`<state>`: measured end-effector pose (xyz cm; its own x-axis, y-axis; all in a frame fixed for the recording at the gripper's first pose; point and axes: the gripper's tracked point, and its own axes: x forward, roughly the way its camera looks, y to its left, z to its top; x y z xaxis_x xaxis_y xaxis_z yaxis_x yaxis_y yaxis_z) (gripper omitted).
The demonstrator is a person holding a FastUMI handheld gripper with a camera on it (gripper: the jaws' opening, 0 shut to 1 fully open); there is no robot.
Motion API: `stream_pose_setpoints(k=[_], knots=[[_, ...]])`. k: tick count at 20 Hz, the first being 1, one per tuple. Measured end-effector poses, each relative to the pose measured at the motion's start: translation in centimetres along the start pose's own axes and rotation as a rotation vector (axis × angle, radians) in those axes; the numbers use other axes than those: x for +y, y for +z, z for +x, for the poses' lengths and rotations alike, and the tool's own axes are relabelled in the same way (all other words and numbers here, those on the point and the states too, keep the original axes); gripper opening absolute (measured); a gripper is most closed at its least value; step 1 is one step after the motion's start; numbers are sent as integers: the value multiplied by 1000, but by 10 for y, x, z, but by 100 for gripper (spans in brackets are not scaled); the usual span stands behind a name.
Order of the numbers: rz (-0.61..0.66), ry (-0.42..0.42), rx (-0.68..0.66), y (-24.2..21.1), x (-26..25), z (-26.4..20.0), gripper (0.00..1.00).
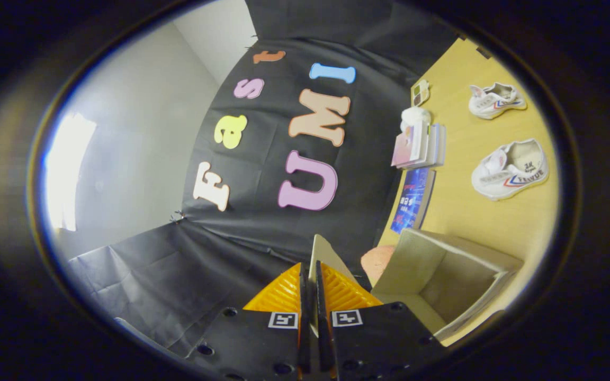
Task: Open the storage box then place both shoes into the box .Put the left shoe in first, then the right shoe, with the right side of both shoes facing outward in a uniform manner.
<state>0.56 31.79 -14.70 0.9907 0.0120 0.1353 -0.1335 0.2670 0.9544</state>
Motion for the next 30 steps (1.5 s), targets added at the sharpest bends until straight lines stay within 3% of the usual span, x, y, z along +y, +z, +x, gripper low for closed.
stream_pose_setpoints(k=[7,13,20,26,30], knots=[[-59,54,96,-78,43,5,9],[-117,51,172,-134,44,12,9],[-267,-42,257,-166,16,14,57],[-555,-145,292,-123,-6,-2,99],[-745,-244,247,-59,-21,-11,99]])
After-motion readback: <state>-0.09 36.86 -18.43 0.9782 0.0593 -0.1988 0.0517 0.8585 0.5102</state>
